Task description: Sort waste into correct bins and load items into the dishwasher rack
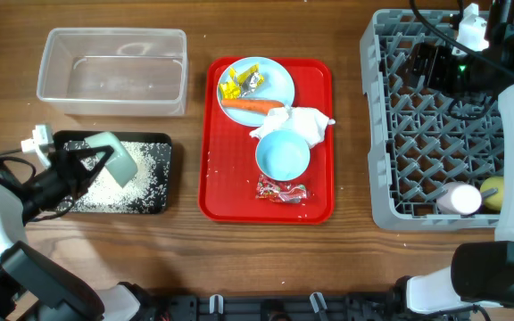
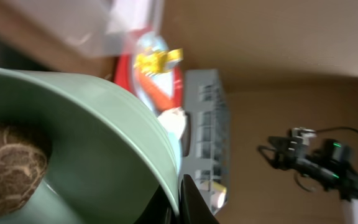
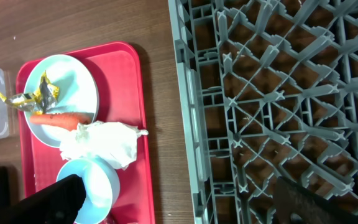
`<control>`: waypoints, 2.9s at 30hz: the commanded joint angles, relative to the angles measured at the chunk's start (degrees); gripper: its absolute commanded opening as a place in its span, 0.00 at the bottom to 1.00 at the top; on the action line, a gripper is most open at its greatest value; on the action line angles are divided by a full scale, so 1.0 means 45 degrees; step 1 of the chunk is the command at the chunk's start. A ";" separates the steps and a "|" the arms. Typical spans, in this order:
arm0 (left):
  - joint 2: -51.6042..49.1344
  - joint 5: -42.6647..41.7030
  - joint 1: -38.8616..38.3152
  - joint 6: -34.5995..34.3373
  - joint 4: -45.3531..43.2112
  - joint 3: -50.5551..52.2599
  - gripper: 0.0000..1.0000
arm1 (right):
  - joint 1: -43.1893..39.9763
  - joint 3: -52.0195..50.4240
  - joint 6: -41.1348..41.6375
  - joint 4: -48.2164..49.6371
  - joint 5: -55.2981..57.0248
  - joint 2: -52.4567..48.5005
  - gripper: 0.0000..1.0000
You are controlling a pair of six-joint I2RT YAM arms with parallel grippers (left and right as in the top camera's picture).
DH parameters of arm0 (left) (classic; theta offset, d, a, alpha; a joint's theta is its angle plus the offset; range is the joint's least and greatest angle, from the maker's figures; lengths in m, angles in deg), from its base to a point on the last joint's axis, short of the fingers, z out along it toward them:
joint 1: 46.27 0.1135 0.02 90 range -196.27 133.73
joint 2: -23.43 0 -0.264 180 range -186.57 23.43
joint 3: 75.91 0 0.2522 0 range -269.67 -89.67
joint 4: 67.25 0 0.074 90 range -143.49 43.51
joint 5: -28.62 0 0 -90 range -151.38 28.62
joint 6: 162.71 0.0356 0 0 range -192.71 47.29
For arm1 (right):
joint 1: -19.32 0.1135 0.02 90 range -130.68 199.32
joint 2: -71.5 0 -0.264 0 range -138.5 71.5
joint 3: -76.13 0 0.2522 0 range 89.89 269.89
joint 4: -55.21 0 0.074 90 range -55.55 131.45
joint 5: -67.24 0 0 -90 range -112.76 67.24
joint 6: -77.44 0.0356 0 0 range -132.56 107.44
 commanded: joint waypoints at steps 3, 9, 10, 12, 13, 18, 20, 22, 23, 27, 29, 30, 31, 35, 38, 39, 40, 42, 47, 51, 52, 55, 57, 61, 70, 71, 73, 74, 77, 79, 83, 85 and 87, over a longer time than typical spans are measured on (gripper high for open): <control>0.0068 -0.3784 0.0102 0.1909 -0.0792 0.0112 0.04 | 0.0029 -0.0068 -0.0068 -0.0117 0.0078 -0.0058 1.00; 0.0073 -0.3789 0.0087 0.1880 -0.1146 0.0112 0.04 | 0.0029 -0.0068 -0.0073 -0.0117 0.0078 -0.0058 1.00; 0.0073 -0.3784 0.0087 0.1880 -0.1273 0.0112 0.04 | 0.0029 -0.0068 -0.0073 -0.0112 0.0083 -0.0058 1.00; 0.0073 -0.3779 0.0087 0.1875 -0.1467 0.0112 0.04 | 0.0029 -0.0068 -0.0073 -0.0112 0.0083 -0.0058 1.00; 0.0073 -0.3764 0.0053 0.1875 -0.1477 0.0112 0.04 | 0.0029 -0.0068 -0.0078 -0.0107 0.0078 -0.0058 1.00; 0.0151 -0.3021 -0.1792 0.1661 -0.1656 -0.0554 0.04 | 0.0029 -0.0068 -0.0078 -0.0063 0.0078 -0.0058 1.00; 0.0277 -0.0301 -0.3973 0.0466 -0.1671 -0.1749 0.04 | 0.0029 -0.0068 -0.0063 -0.0063 0.0078 -0.0058 1.00; 0.0291 0.3764 -0.6732 -0.1428 -0.2186 -0.2633 0.04 | 0.0029 -0.0068 -0.0024 -0.0068 0.0078 -0.0058 1.00; 0.0291 0.6101 -0.8194 -0.2477 -0.2749 -0.2686 0.04 | 0.0029 -0.0068 -0.0024 -0.0068 0.0073 -0.0058 1.00; -0.0374 1.3619 -1.3527 -0.4920 -0.3487 -0.2662 0.04 | 0.0029 -0.0068 -0.0029 -0.0170 0.0073 -0.0058 1.00; -0.0976 1.4795 -1.4984 -0.5299 -0.3521 -0.2662 0.04 | 0.0029 -0.0068 -0.0029 -0.0165 0.0073 -0.0058 1.00; -0.1307 1.4790 -1.5514 -0.5547 -0.3643 -0.2662 0.04 | 0.0029 -0.0068 -0.0024 -0.0165 0.0073 -0.0058 0.99; -0.1598 1.4795 -1.5931 -0.5576 -0.3711 -0.2662 0.04 | 0.0029 -0.0068 -0.0029 -0.0170 0.0073 -0.0058 1.00; -0.2696 1.4785 -1.6946 -0.5663 -0.3759 -0.2662 0.04 | 0.0029 -0.0068 -0.0024 -0.0277 0.0073 -0.0058 0.99; -0.2832 1.4547 -1.7325 -0.5984 -0.3934 -0.2662 0.09 | 0.0029 -0.0068 -0.0029 -0.0272 0.0073 -0.0058 0.99; -0.2832 1.4547 -1.7418 -0.6013 -0.3993 -0.2662 0.19 | 0.0029 -0.0068 -0.0029 -0.0272 0.0073 -0.0058 1.00; -0.2832 1.4552 -1.7466 -0.6086 -0.4012 -0.2662 0.35 | 0.0029 -0.0068 -0.0034 -0.0272 0.0073 -0.0058 1.00; -0.2832 1.4542 -1.7476 -0.6319 -0.4031 -0.2662 0.58 | 0.0029 -0.0068 -0.0029 -0.0267 0.0073 -0.0058 0.99; -0.2759 1.4547 -1.7461 -0.6479 -0.3512 -0.3560 0.66 | 0.0029 -0.0068 -0.0024 -0.0257 0.0073 -0.0058 1.00; -0.2759 1.5018 -1.7350 -0.6465 -0.3327 -0.5659 0.73 | 0.0029 -0.0068 -0.0034 -0.0253 0.0073 -0.0068 1.00; -0.2759 1.5620 -1.7238 -0.6460 -0.3793 -0.5833 0.79 | 0.0029 -0.0068 -0.0034 -0.0248 0.0073 -0.0073 0.99; -0.3084 1.6888 -1.6577 -0.5751 -0.6630 -0.5833 0.86 | 0.0029 -0.0068 -0.0019 -0.0068 -0.0053 -0.0155 0.99; -0.3769 1.6893 -1.5902 -0.5129 -0.8714 -0.5897 0.85 | 0.0029 -0.0068 -0.0024 -0.0005 -0.0170 -0.0155 0.99; -0.6319 1.6937 -1.4780 -0.5071 -0.9136 -0.7810 0.84 | 0.0029 -0.0068 -0.0024 -0.0073 -0.0170 -0.0155 0.99; -0.8986 1.6883 -1.4829 -0.5085 -0.8631 -0.8903 0.80 | 0.0029 -0.0068 -0.0024 -0.0015 -0.0165 -0.0155 1.00; -0.9122 1.6878 -1.4916 -0.5085 -0.8597 -0.8903 0.77 | 0.0029 -0.0068 -0.0034 -0.0015 -0.0160 -0.0155 1.00; -0.9466 1.6840 -1.5101 -0.5081 -0.8408 -0.8903 0.70 | 0.0029 -0.0068 -0.0039 -0.0024 -0.0160 -0.0155 1.00; -0.9670 1.6849 -1.5178 -0.5081 -0.8233 -0.8903 0.63 | 0.0029 -0.0068 -0.0044 -0.0024 -0.0160 -0.0155 0.99; -0.9690 1.6932 -1.5212 -0.5124 -0.8607 -0.8903 0.41 | 0.0029 -0.0068 -0.0073 -0.0029 -0.0063 -0.0155 0.99; -0.9690 1.6932 -1.5217 -0.5139 -0.8597 -0.8903 0.17 | 0.0029 -0.0068 -0.0078 -0.0024 -0.0053 -0.0155 1.00; -0.9136 1.6932 -1.5217 -0.5144 -0.8553 -0.8908 0.04 | 0.0029 -0.0068 -0.0073 -0.0058 -0.0058 -0.0155 0.99; -0.8335 1.6932 -1.5217 -0.5149 -0.8500 -0.8908 0.04 | 0.0029 -0.0068 -0.0073 -0.0073 -0.0063 -0.0155 1.00; -0.7145 1.6946 -1.5212 -0.5338 -0.8310 -0.8908 0.04 | 0.0029 -0.0068 -0.0068 -0.0083 -0.0063 -0.0155 0.99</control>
